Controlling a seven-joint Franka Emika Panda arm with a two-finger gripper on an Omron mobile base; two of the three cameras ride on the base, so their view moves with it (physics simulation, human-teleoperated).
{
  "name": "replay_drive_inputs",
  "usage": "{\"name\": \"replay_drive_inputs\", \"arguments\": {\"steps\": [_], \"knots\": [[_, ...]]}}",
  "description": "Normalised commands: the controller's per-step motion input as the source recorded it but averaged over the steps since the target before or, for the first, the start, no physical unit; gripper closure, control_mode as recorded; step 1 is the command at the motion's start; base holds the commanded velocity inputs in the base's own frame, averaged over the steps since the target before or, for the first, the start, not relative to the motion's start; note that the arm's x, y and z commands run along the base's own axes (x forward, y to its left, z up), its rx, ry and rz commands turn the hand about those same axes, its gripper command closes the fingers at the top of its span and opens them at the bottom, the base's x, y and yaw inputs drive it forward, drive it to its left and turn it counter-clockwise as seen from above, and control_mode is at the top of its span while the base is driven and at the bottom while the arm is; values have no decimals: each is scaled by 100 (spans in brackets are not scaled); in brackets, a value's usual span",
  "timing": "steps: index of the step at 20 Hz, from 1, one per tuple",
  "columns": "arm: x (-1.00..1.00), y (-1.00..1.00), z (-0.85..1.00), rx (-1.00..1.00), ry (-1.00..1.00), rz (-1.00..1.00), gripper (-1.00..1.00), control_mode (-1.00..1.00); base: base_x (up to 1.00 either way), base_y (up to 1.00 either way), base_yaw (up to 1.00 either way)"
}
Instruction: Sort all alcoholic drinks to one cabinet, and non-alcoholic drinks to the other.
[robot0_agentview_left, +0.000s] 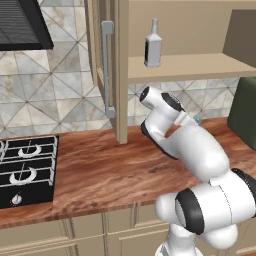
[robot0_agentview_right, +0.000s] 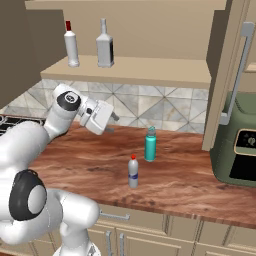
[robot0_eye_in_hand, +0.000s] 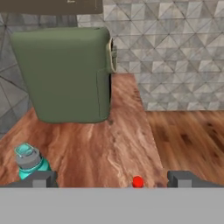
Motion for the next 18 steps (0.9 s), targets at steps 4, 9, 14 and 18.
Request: {"name": "replay_drive_inputs", "arguments": {"steps": [4,9,14,18], "knots": [[27,-14,-10,0,1,-1,-100,-100,0,0,0],[24,-11,-25,0,3,0,-100,-100,0,0,0],[23,-9,-28,0,2,-1,-100,-100,0,0,0],[18,-12,-22,0,0,-2,-100,-100,0,0,0]]}}
